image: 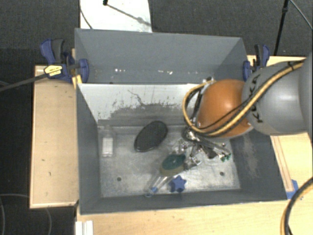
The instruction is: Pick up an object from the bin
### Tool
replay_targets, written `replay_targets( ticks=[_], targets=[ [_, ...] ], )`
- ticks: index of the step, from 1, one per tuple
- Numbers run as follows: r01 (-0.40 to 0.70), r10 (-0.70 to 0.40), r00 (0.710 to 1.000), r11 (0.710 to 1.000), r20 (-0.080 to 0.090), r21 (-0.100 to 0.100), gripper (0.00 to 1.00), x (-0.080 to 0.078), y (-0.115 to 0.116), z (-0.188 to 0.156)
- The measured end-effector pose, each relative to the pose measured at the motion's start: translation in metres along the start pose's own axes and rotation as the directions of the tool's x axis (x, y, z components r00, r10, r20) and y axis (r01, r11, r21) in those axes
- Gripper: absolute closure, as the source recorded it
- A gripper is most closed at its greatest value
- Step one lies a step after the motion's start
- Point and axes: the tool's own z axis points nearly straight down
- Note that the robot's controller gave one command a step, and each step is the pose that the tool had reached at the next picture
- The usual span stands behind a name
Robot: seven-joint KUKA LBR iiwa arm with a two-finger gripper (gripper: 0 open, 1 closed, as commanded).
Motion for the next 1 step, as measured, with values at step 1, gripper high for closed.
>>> replay_targets(
  ticks=[1],
  targets=[
    [0.228, -0.228, 0.974, 0.974, 0.002, 0.003, 1.0, -0.0106, -0.0026, -0.1477]
  ],
)
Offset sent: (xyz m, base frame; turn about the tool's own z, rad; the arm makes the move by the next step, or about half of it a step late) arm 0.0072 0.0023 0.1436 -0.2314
